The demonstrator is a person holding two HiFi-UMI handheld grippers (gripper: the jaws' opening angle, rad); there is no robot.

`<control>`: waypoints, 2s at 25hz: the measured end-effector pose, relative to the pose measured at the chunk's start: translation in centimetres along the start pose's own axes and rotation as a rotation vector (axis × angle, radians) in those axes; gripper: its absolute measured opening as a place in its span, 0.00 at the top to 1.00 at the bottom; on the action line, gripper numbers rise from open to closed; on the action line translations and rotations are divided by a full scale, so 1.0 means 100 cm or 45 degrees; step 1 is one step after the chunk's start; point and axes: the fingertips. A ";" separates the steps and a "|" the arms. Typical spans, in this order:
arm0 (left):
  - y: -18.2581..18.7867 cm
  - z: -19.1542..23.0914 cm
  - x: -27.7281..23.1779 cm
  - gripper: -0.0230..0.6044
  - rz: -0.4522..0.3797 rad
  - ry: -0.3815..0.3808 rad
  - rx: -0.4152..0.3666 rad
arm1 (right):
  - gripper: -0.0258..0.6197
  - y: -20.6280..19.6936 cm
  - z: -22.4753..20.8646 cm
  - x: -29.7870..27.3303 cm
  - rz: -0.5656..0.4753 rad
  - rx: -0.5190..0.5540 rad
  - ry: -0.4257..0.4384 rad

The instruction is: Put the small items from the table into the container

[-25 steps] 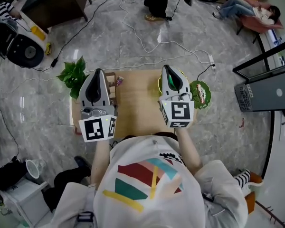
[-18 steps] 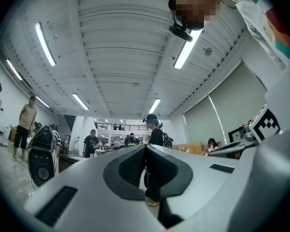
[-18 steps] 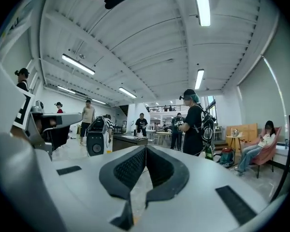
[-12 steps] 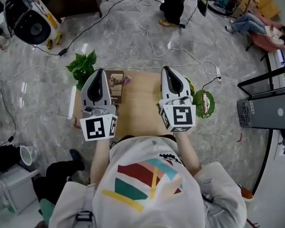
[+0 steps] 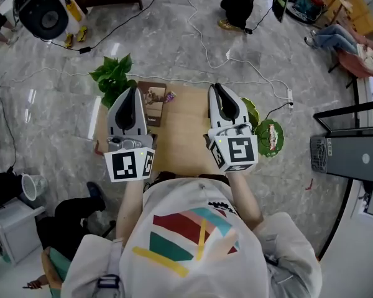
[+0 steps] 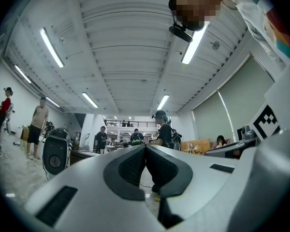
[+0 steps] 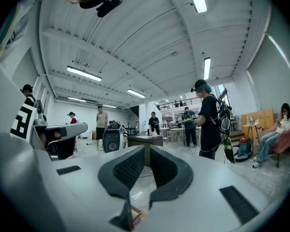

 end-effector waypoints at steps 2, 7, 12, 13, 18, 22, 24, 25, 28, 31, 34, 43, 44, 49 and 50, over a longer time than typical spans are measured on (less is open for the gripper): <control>-0.005 0.005 -0.001 0.95 0.017 0.016 -0.004 | 0.86 -0.002 0.004 -0.009 -0.004 -0.011 0.034; -0.026 0.016 -0.015 0.95 0.073 0.004 -0.058 | 0.55 -0.037 0.014 -0.046 0.062 -0.107 0.148; -0.069 0.034 -0.046 0.95 0.135 -0.007 -0.107 | 0.55 -0.141 0.017 -0.098 0.322 -0.257 0.242; -0.086 0.038 -0.053 0.95 0.161 -0.008 -0.112 | 0.55 -0.169 0.017 -0.109 0.381 -0.287 0.254; -0.181 0.051 -0.089 0.95 0.268 0.001 -0.092 | 0.56 -0.318 -0.002 -0.168 0.602 -0.441 0.220; -0.253 0.056 -0.095 0.95 0.362 -0.010 -0.063 | 0.56 -0.420 -0.014 -0.187 0.764 -0.550 0.144; -0.287 0.062 -0.095 0.95 0.399 0.000 -0.041 | 0.56 -0.459 -0.021 -0.196 0.805 -0.612 0.113; -0.300 0.065 -0.097 0.95 0.405 0.007 -0.033 | 0.56 -0.474 -0.023 -0.201 0.814 -0.644 0.105; -0.329 0.074 -0.097 0.95 0.429 0.027 -0.010 | 0.56 -0.507 -0.023 -0.206 0.851 -0.711 0.106; -0.348 0.075 -0.091 0.95 0.484 0.032 -0.002 | 0.56 -0.528 -0.016 -0.198 0.895 -0.796 0.092; -0.356 0.071 -0.092 0.95 0.498 0.015 0.003 | 0.56 -0.537 -0.013 -0.197 0.894 -0.877 0.080; -0.345 0.072 -0.099 0.95 0.471 0.020 0.023 | 0.65 -0.525 0.001 -0.204 0.923 -0.829 0.155; -0.343 0.073 -0.098 0.95 0.470 0.022 0.022 | 0.65 -0.520 0.001 -0.204 0.919 -0.802 0.155; -0.310 0.074 -0.098 0.95 0.437 0.039 0.025 | 0.66 -0.465 -0.004 -0.204 0.844 -0.703 0.152; -0.299 0.072 -0.097 0.95 0.431 0.037 0.024 | 0.66 -0.448 -0.005 -0.203 0.823 -0.677 0.154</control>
Point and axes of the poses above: the fingertips, and each gripper's own axes: x backward along the fingers, z to its left, y out of its top, and after that the axes turned 11 degrees about y, right-handed
